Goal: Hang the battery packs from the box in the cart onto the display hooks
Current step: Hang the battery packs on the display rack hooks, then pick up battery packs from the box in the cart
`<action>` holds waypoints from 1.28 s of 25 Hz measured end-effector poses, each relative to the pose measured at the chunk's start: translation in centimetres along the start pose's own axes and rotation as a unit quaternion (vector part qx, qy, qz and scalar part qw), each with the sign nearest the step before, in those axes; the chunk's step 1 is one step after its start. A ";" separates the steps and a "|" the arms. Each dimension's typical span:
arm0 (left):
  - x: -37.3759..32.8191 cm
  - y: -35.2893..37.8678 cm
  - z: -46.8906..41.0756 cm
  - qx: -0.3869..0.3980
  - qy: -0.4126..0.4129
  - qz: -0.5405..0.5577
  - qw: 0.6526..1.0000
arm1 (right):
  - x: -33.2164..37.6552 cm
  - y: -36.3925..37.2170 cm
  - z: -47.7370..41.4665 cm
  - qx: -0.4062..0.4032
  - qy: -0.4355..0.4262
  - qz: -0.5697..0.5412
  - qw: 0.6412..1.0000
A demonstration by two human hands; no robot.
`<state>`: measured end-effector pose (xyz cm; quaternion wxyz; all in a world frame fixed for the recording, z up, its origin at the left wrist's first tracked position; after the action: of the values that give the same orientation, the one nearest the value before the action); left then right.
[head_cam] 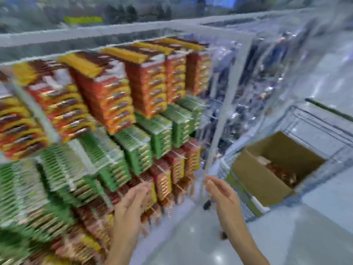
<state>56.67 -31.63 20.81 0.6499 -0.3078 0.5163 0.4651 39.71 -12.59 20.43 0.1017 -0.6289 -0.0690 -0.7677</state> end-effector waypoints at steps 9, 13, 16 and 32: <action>8.8 23.8 3.5 0.098 -0.082 -0.099 0.987 | -5.3 -23.8 -9.0 -0.185 0.070 0.029 0.980; 10.2 31.4 4.6 0.140 -0.109 -0.124 0.976 | -6.8 -28.6 -11.9 -0.233 0.110 0.009 0.966; 11.4 36.0 3.4 0.181 -0.117 -0.169 0.962 | -7.5 -30.5 -14.5 -0.256 0.140 0.009 0.956; 18.3 60.8 -5.7 0.328 -0.110 -0.285 0.894 | -7.6 -35.3 -29.4 -0.365 0.253 0.006 0.896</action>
<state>-0.94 -8.38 6.56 0.8713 -0.1574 0.4551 0.0951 4.59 15.33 7.89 -0.1164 -0.4070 0.2480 -0.8714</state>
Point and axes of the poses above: each hand's wrist, its own z-axis away from the middle knuckle, its own y-axis out of the palm, x = y × z, the point moved 6 cm from there along -z, towards the middle knuckle, and after that the axes turned 10 degrees about -x, right-handed, at the moved point
